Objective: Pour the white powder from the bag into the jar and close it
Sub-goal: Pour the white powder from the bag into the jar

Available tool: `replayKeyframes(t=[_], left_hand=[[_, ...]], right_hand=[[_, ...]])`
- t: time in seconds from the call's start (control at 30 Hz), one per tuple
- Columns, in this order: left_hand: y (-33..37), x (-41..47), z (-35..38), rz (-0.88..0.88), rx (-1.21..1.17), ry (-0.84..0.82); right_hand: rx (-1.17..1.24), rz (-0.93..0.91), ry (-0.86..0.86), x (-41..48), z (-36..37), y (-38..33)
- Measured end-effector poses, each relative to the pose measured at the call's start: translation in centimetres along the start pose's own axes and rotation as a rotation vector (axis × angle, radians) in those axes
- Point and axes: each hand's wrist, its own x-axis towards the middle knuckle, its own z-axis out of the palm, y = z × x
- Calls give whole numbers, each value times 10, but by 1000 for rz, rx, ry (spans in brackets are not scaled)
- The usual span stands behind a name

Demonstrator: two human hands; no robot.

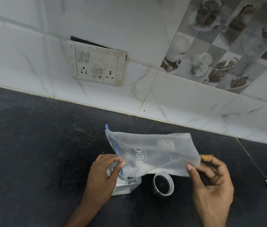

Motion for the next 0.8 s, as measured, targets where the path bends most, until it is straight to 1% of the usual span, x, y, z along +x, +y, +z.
replayKeyframes(t=[0.1,0.23,0.33,0.53,0.67,0.8], left_hand=[[-1,0,0,0,4,2],[1,0,0,2,4,-1],[1,0,0,-1,2,2],[3,1,-1,8,11,-5],[1,0,-1,-1,21,-9],[1,0,0,1,16,-1]], right_hand=[[-43,-13,-2,0,0,1],[4,13,1,-1,0,0],[-12,-5,-25,-4,0,-2],[24,6,-9,-4,0,-6],[25,-35,-19,-4,-1,-2],[49,-37,22,-4,1,-1]])
